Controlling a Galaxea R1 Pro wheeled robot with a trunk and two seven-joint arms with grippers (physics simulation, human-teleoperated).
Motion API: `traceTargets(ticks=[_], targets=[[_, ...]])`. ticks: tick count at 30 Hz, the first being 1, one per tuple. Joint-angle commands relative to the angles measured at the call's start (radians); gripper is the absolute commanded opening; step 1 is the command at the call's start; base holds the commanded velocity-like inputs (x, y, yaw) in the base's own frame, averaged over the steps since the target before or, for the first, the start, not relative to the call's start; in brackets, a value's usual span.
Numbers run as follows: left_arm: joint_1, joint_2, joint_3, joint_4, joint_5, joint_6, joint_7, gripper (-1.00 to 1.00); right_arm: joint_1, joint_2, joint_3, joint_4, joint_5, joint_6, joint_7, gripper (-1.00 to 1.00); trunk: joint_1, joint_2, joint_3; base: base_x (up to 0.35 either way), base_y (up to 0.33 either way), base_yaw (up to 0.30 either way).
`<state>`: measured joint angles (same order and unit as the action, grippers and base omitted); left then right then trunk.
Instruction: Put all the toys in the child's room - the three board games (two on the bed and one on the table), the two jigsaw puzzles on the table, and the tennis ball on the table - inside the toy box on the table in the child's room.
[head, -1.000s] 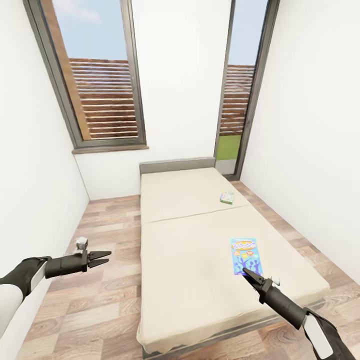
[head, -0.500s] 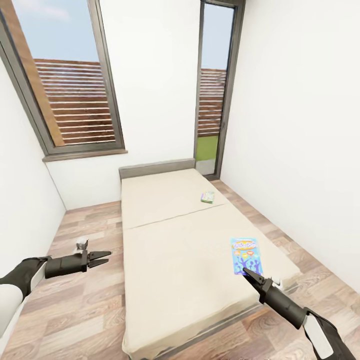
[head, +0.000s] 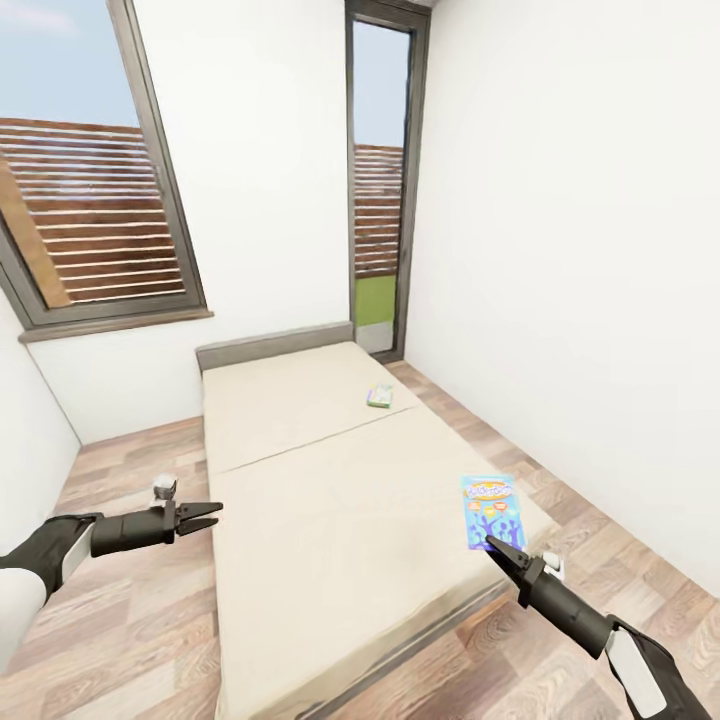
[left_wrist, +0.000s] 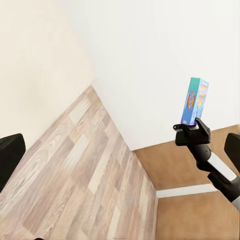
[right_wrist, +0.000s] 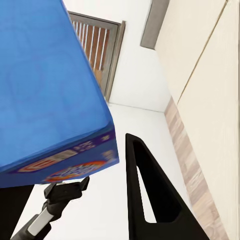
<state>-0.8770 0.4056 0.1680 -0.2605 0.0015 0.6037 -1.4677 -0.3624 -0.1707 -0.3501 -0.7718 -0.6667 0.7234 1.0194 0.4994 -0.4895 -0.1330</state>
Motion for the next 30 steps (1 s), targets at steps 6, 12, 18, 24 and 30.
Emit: traceTargets(ticks=[6,12,18,24,30], targets=[[0.0,-0.001,-0.001,0.0,0.0,0.01,-0.002,1.0,-0.001,-0.001,-0.001,0.002,-0.005,0.008,0.001,-1.0,-0.023,0.041,0.022,0.0,0.0,-0.259],[0.0,-0.002,-0.001,0.0,0.0,0.01,-0.002,1.0,-0.001,-0.001,-0.001,0.002,-0.007,0.01,0.001,-1.0,-0.046,0.083,0.047,0.0,0.0,-0.259],[0.0,-0.001,-0.001,0.0,0.0,0.01,-0.003,1.0,-0.001,-0.001,-0.001,0.003,-0.007,0.01,0.001,-1.0,-0.049,0.09,0.055,0.0,0.0,-0.259],[0.0,-0.001,-0.001,0.0,0.0,0.01,-0.003,1.0,-0.001,-0.001,-0.001,0.003,-0.007,0.011,0.0,-1.0,-0.049,0.09,0.061,0.0,0.0,-0.259],[0.0,-0.001,-0.002,0.0,0.0,0.01,-0.005,1.0,-0.001,-0.001,-0.001,0.003,-0.007,0.011,-0.001,-1.0,-0.049,0.09,0.066,0.0,0.0,-0.259]])
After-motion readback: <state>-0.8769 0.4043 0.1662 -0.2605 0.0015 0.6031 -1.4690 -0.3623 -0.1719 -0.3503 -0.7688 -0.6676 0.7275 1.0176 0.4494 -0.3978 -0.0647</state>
